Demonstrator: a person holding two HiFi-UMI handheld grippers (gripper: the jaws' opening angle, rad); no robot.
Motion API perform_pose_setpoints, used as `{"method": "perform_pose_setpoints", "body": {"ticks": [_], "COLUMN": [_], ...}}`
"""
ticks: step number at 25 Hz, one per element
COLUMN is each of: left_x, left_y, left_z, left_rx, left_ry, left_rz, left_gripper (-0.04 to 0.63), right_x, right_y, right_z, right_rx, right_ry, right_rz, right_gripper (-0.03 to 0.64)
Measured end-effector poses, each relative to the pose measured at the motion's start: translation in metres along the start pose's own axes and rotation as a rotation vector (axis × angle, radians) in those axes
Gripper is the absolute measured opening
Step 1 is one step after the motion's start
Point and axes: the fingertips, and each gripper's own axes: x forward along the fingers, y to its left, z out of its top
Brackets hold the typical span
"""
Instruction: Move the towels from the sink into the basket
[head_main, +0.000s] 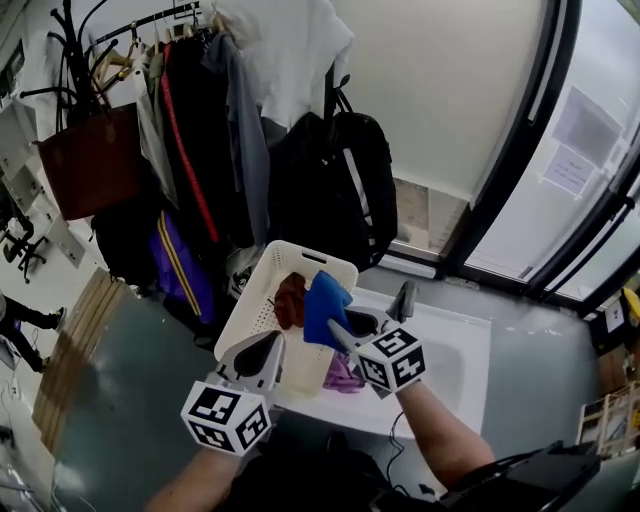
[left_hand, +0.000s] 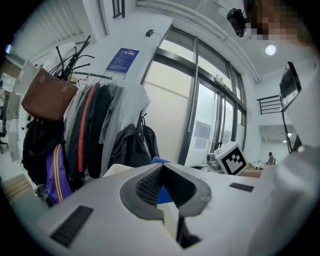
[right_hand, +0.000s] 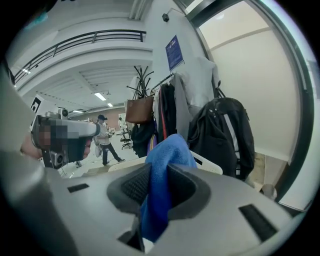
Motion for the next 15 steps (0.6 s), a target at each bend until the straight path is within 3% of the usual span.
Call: {"method": "perform_pose_setpoints", "body": {"ticks": [8,15], "left_x": [-0.009,-0.019], "left_y": [0.041,0.075], "left_z": [0.005,0.001], "left_rx": [-0.019,-0.044], "left_ry": [-0.019,-0.016], "left_rz": [0.07,0.132], "left_gripper": [0.003,0.003], "right_x": [0.06,0.113], "right_y": [0.032,0.048], "right_z": [0.009,-0.016], "right_rx": [-0.061,-0.047], "right_ry": [0.064,0.178], "right_rz": [0.102,0.155], "right_gripper": [0.089,0.089]}}
